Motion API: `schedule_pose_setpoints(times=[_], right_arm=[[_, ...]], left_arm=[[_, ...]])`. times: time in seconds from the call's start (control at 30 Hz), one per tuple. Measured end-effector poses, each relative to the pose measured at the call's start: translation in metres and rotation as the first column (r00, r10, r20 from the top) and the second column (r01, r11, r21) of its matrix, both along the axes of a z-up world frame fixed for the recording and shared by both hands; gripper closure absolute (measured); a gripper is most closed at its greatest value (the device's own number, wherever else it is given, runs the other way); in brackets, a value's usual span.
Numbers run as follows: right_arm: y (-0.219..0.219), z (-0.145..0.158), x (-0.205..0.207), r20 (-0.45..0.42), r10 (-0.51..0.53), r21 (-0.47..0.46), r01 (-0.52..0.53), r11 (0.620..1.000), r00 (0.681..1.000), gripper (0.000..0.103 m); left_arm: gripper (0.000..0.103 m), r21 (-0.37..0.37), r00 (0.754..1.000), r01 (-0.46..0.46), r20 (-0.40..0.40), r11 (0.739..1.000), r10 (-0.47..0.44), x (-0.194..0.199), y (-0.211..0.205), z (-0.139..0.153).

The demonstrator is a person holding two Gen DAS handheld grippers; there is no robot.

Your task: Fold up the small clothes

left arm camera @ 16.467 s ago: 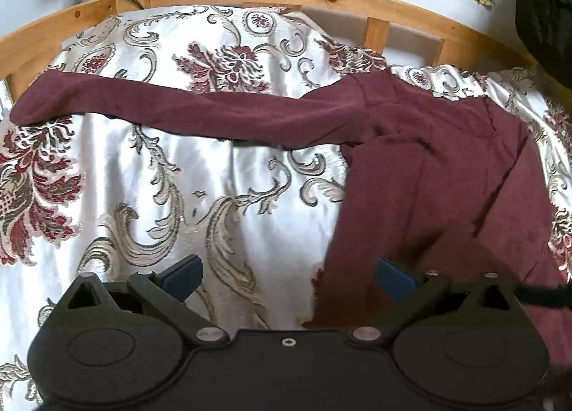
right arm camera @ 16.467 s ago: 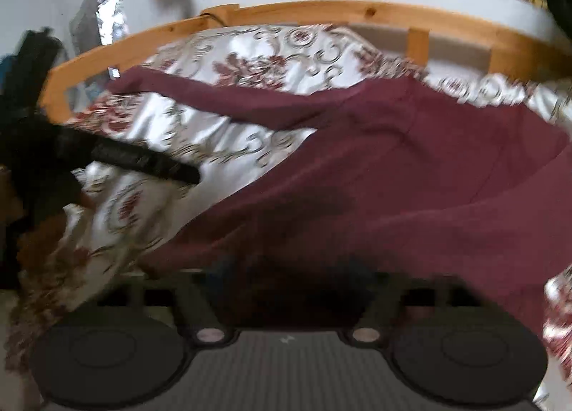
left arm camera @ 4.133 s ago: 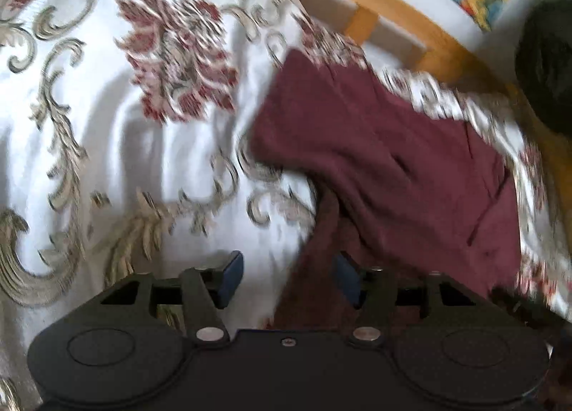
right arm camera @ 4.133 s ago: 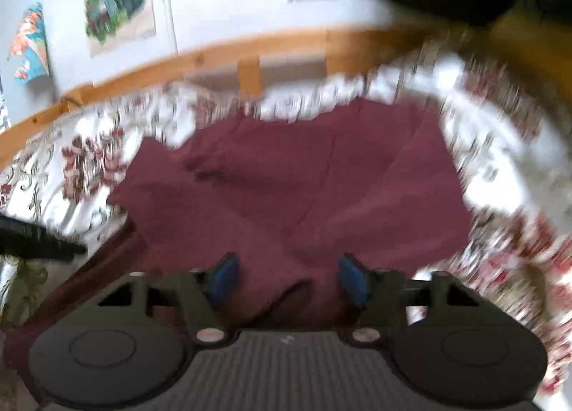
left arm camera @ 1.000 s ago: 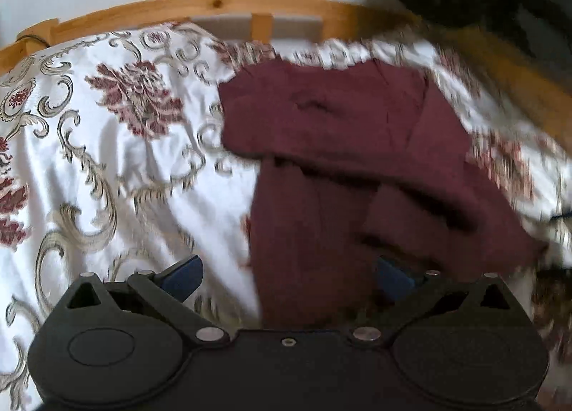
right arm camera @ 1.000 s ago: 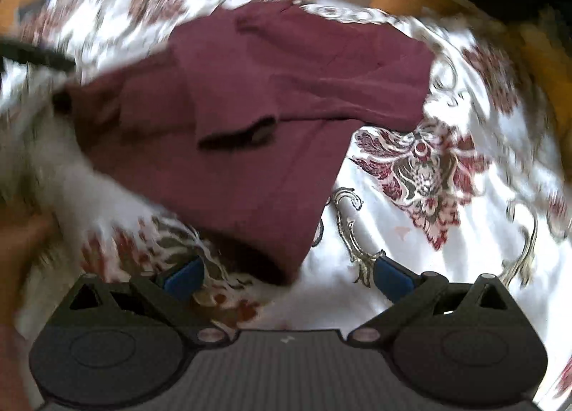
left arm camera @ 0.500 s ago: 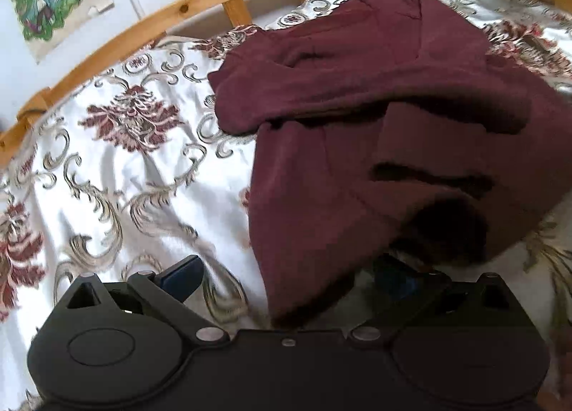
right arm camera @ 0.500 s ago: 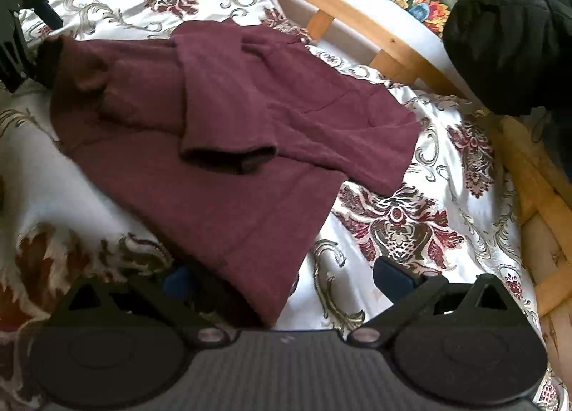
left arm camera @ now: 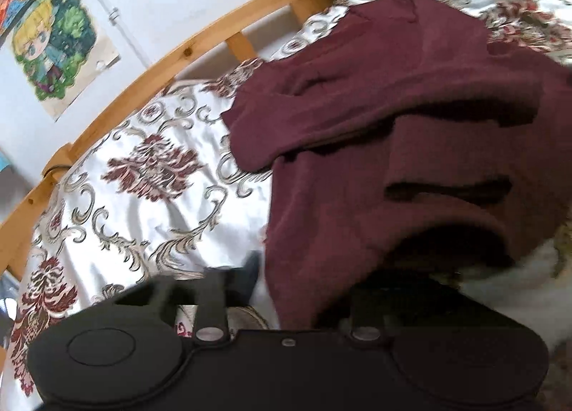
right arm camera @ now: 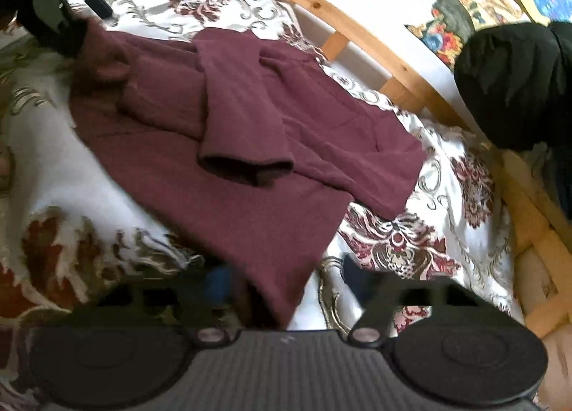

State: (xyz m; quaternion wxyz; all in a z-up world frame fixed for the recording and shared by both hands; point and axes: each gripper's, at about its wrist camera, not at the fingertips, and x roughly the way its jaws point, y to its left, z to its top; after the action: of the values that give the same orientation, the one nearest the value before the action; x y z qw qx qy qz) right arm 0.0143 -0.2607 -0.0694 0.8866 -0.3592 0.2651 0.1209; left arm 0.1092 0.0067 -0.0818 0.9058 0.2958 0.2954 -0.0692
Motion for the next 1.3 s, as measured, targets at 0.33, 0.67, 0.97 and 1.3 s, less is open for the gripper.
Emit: schedule_pose_setpoints(times=[0.33,0.67,0.97,1.3], right_arm=[[-0.016,0.046,-0.032,0.037,-0.083,0.170,0.076,0.983,0.996,0.097],[-0.032,0.108,-0.100,0.060,-0.194,0.354,0.161,0.921,0.979,0.097],[-0.022,0.136,-0.144,0.105,-0.186,0.342,0.140,0.929,0.977,0.097],[-0.021,0.145,-0.119,0.147,-0.171,0.332,0.114,0.936,0.974,0.097]], left_arm=[[0.099,-0.176,0.999,0.035,0.023,0.984,-0.031,-0.036,0.024,0.044],[0.099,-0.326,0.993,0.116,0.036,0.938,-0.110,-0.103,0.044,0.100],[0.099,-0.421,0.992,0.127,0.067,0.898,-0.109,-0.127,0.061,0.130],[0.099,-0.418,0.995,0.096,0.012,0.903,-0.101,-0.089,0.050,0.154]])
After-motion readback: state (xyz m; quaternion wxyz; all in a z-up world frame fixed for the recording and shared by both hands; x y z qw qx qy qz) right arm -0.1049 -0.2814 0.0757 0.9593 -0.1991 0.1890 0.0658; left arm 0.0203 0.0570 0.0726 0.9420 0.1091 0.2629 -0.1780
